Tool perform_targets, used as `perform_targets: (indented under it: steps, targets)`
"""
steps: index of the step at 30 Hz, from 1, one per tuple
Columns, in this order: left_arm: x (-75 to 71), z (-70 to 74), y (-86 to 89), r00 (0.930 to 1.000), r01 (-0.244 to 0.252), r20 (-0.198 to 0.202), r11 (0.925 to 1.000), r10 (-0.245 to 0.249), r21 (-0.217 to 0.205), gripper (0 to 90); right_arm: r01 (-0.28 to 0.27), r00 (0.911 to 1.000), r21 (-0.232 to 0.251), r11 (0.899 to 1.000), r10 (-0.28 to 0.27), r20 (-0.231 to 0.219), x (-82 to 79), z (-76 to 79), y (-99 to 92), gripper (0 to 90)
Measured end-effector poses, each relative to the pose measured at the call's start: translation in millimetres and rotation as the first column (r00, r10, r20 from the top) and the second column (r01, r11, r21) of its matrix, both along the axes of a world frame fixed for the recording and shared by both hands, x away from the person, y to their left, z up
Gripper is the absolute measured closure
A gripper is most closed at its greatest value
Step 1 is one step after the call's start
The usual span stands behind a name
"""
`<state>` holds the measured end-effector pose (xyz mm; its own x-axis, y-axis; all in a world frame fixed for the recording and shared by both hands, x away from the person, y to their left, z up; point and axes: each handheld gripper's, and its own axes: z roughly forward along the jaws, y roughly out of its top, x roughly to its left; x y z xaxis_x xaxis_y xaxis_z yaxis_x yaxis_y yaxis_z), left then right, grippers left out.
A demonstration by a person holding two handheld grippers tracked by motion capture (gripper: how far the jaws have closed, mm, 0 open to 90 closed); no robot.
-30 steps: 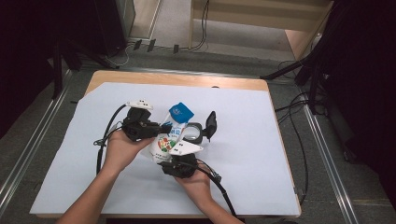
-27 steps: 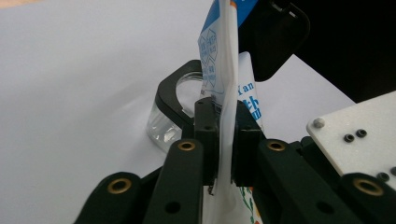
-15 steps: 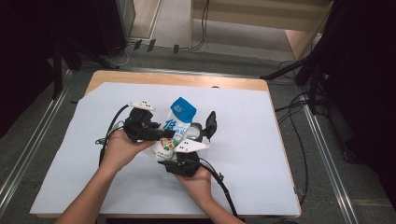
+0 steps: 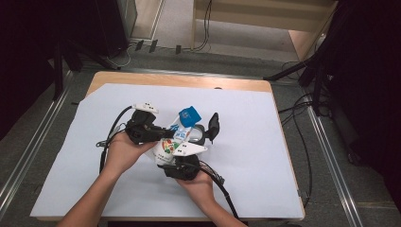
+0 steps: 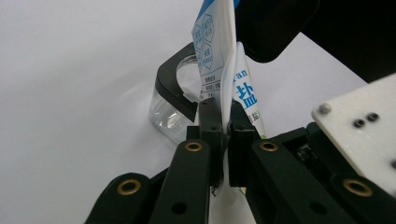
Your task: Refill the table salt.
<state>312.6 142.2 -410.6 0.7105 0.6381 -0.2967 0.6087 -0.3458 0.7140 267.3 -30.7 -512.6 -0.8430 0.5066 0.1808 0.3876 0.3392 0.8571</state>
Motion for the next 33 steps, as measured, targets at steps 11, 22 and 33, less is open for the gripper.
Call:
perform_targets:
  steps: [11, 22, 33]
  targets:
    - [-0.9, 1.2, -6.0, 0.9999, -0.016, 0.004, 0.9999, 0.016, 0.005, 88.7, 0.064, 0.9978, -0.006, 0.998, -0.064, -0.02, -1.5, 1.1, -2.0, 62.8]
    - [1.3, 4.0, -1.6, 0.9994, 0.034, -0.005, 0.9986, -0.034, -0.04, 76.4, 0.037, 0.9974, 0.1, 0.994, -0.03, -0.065, -0.6, 2.8, -6.8, 64.9]
    - [3.8, 3.1, -1.7, 0.9995, 0.015, -0.026, 0.9998, -0.016, -0.01, 87.5, 0.015, 0.9933, 0.13, 0.991, 0.0, -0.115, 0.8, 1.1, -5.5, 65.3]
